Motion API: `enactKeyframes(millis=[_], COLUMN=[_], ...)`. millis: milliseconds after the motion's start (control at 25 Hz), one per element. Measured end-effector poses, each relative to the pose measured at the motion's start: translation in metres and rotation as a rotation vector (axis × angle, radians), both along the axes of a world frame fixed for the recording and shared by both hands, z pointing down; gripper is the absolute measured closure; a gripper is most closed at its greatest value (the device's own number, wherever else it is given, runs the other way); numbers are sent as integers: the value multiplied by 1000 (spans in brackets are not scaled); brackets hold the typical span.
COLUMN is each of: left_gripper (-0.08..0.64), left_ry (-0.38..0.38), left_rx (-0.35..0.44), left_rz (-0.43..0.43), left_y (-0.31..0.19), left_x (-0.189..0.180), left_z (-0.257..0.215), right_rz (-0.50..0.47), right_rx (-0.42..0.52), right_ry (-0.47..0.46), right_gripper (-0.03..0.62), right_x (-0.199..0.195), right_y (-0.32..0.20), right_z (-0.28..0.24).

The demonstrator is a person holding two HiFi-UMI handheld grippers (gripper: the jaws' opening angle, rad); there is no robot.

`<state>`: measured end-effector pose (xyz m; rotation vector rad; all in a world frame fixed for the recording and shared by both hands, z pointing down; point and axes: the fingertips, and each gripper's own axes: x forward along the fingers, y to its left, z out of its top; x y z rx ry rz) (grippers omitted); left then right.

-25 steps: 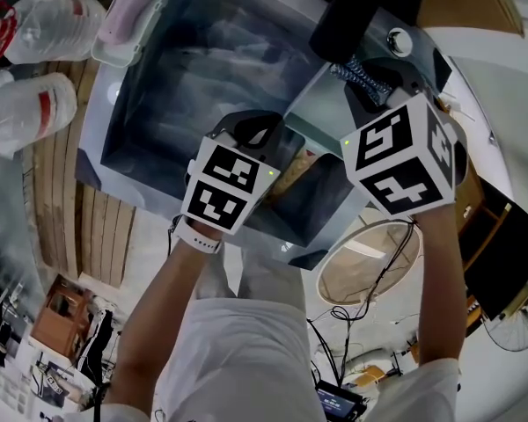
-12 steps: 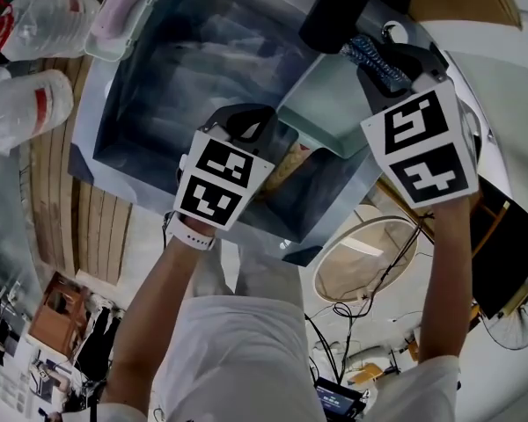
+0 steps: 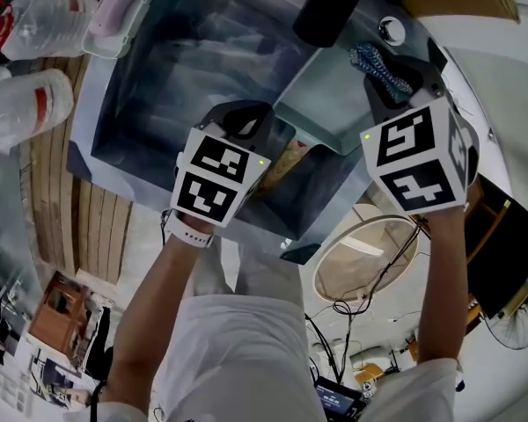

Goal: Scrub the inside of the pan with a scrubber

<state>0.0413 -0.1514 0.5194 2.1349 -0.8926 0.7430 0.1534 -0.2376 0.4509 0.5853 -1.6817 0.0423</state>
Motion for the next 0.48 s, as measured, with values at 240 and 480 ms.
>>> enactKeyframes(millis=[240, 480], left_gripper=[557, 557], left_ry=[-3, -5], left_rx=[-1, 1], left_rz=[-3, -5], left_y=[0, 0], left_x=[0, 0], left_z=[0, 0], right_rz=[-33, -42], right_rx=[-48, -142], right_ry=[11, -41], right_gripper=[486, 486], right_x=[-12, -33], right_y=[30, 71], right_z=[16, 41])
